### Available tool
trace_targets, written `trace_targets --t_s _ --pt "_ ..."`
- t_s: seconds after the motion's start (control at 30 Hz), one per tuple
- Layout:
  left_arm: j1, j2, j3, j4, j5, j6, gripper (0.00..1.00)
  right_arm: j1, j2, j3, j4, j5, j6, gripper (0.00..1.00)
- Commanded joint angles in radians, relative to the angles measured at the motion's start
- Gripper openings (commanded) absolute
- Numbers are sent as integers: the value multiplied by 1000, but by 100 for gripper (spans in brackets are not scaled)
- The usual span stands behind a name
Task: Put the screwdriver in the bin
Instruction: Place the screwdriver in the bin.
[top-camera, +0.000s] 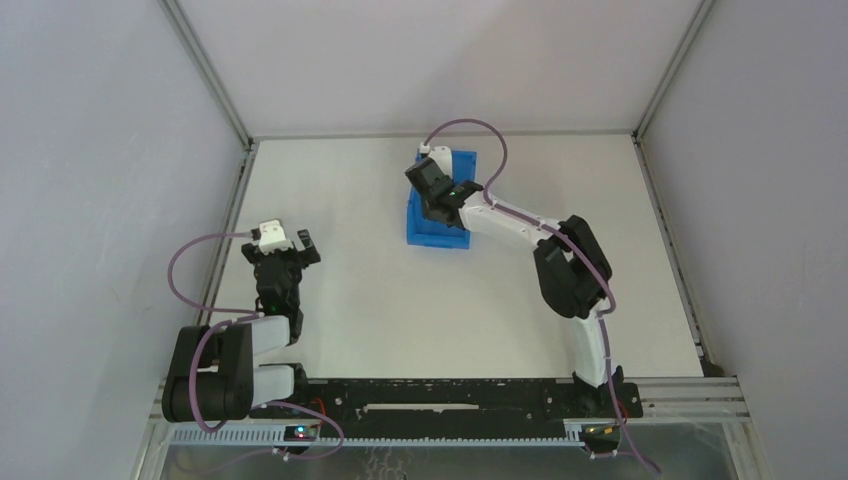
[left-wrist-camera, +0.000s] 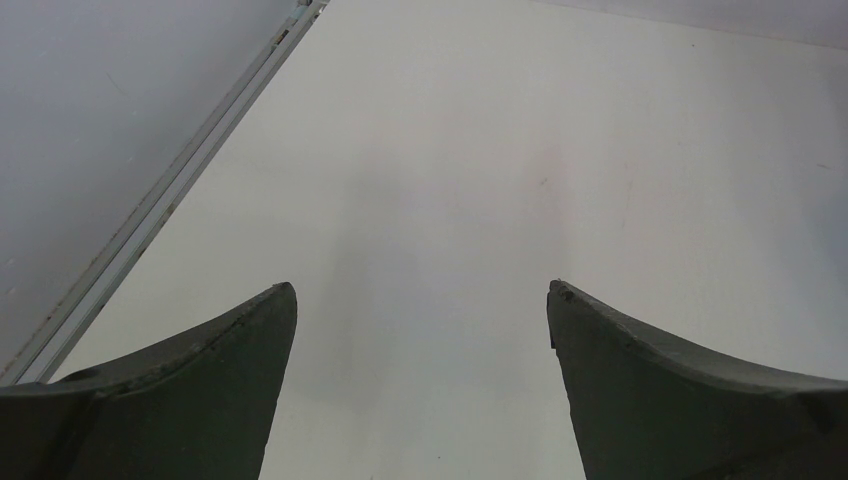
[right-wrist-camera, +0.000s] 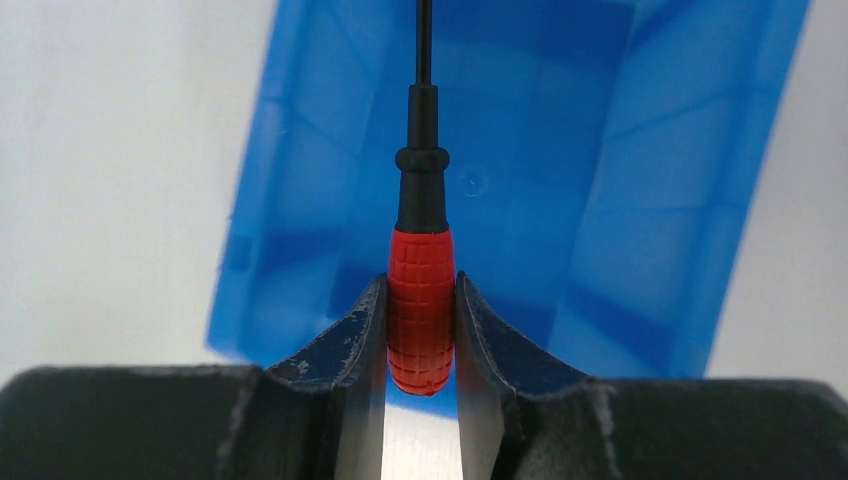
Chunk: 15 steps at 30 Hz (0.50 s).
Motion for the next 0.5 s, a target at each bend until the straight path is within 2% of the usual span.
trace_targets --t_s 0.0,0.33,0.47 --pt "5 -2 40 35 -14 20 100 -30 58 -1 81 -23 43 0" --pt "5 -3 41 35 -12 20 100 -62 187 25 98 -78 57 5" --pt "5 -2 40 35 -13 20 100 -67 198 31 92 -83 56 12"
